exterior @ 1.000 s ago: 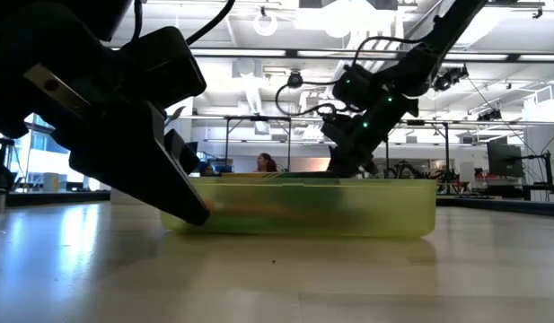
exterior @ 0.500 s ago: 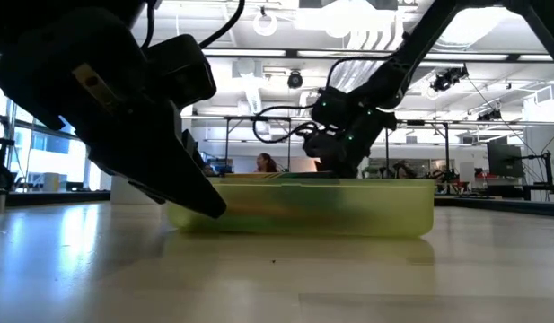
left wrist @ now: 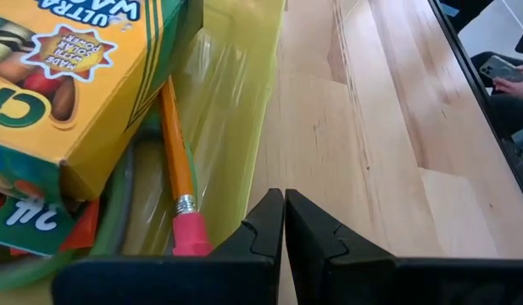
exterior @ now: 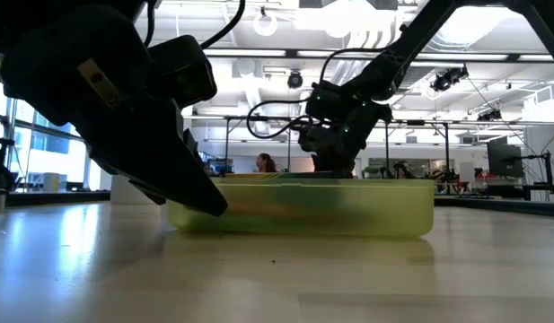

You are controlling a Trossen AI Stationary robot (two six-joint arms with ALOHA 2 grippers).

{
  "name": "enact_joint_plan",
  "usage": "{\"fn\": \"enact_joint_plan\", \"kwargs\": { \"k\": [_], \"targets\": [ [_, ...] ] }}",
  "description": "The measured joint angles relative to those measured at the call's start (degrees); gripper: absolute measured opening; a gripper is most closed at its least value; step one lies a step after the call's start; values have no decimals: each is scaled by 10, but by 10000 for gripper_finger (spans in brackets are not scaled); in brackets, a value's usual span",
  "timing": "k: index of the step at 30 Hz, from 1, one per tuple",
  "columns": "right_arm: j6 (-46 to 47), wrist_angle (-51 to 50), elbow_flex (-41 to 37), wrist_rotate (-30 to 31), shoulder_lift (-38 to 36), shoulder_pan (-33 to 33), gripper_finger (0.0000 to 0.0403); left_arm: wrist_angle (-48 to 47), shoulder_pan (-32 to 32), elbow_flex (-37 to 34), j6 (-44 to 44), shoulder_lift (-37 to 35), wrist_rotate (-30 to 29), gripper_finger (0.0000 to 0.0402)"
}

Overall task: Pack school essentials
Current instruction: Close the yellow box

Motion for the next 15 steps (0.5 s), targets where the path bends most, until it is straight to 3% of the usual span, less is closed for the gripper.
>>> {"fn": "enact_joint_plan", "kwargs": {
  "k": [15],
  "targets": [
    [-9,-14,5,-20,9,10,0,1,5,0,-2,0,-1,5]
  ]
}}
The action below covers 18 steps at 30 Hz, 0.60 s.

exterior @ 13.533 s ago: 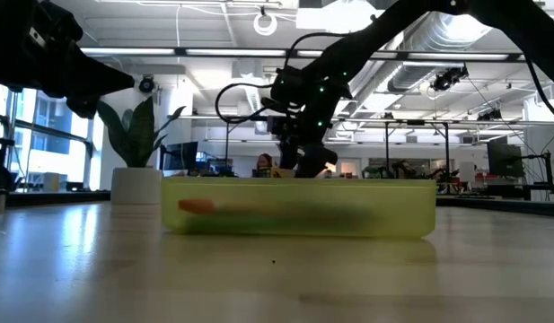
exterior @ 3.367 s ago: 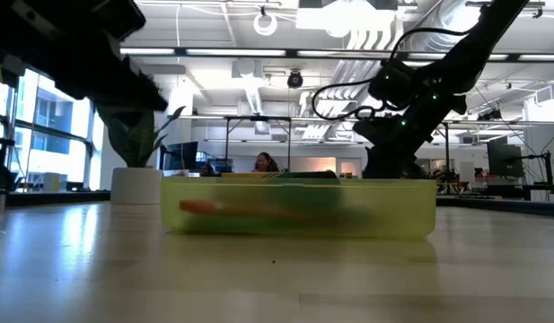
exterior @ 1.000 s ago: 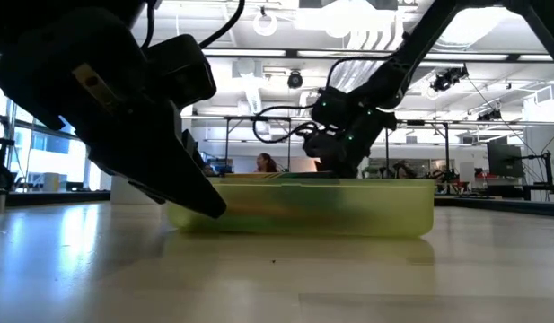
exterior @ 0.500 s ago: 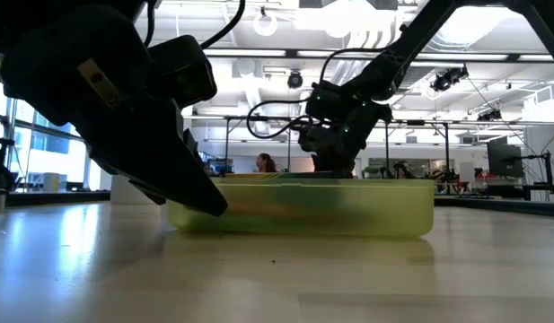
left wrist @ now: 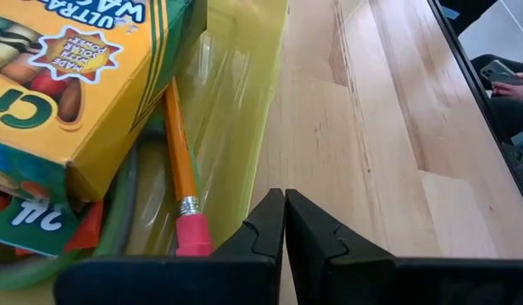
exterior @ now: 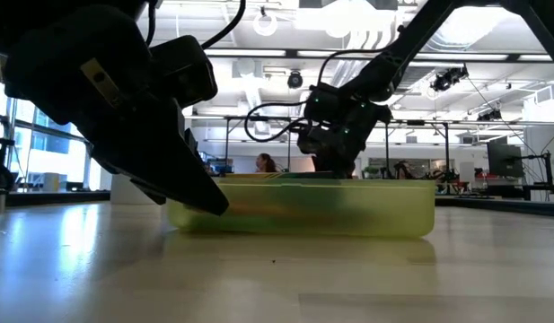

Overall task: Pack school essentials
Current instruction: Close the yellow box

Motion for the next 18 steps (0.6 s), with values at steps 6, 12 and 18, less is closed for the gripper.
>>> {"fn": "enact_joint_plan", "kwargs": {
  "k": [6,12,18],
  "targets": [
    [2,-32,23,-2,0,4,0,0,0,0,0,0,0,5],
    [0,-70,52,3,0,21,0,0,0,0,-9,0,2,5],
    [0,-132,84,49,0,41,0,0,0,0,-9,0,2,5]
  ]
}}
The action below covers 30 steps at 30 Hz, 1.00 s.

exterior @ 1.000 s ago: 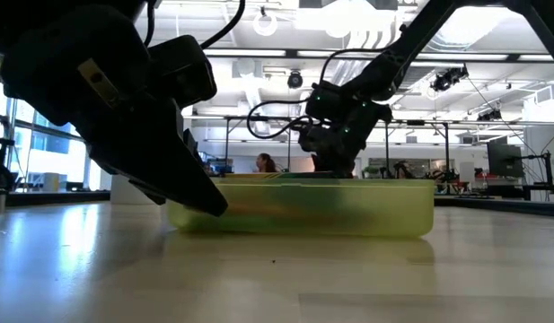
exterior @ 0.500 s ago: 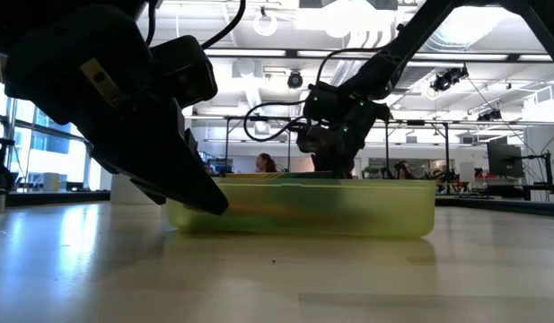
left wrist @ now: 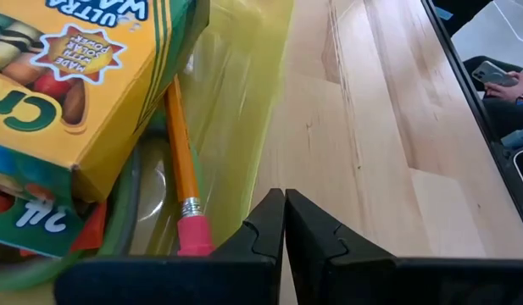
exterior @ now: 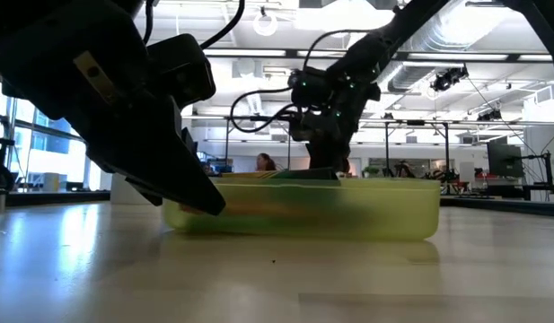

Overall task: Pack school essentials
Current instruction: Close the yellow box

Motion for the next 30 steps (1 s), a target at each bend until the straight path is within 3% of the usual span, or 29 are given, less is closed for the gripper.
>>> {"fn": "enact_joint_plan", "kwargs": {
  "k": [10,30],
  "targets": [
    [-7,-83,48,84,0,30,0,0,0,0,-4,0,-2,5],
    [0,-190,108,172,-8,83,0,0,0,0,-43,0,-2,5]
  ]
}}
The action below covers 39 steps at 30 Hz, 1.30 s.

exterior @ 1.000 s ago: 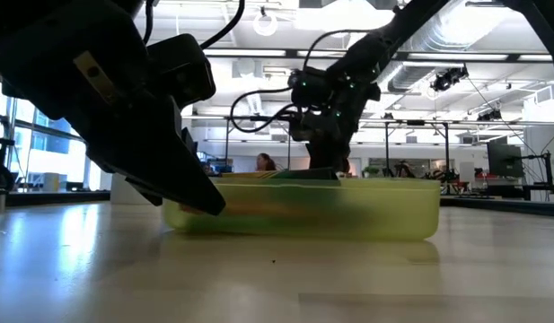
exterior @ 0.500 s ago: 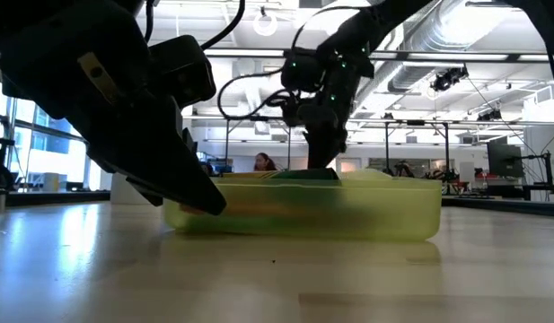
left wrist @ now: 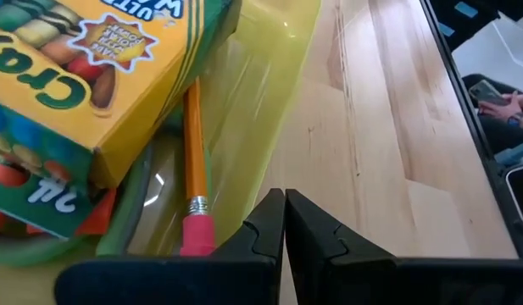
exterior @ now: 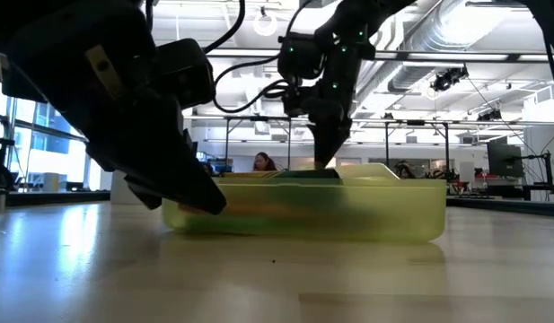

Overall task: Pack school essentials
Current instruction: Close the yellow box

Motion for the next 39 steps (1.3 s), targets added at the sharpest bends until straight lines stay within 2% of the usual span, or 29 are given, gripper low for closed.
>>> {"fn": "enact_joint_plan", "kwargs": {
  "k": [18,26,39],
  "targets": [
    [17,-13,0,49,-43,53,0,0,12,0,-65,-1,-4,5],
    [34,-18,0,55,-77,71,0,-1,12,2,-72,-1,-6,5],
    [56,-25,0,78,-88,109,0,1,15,2,-77,0,-15,5]
  ]
}}
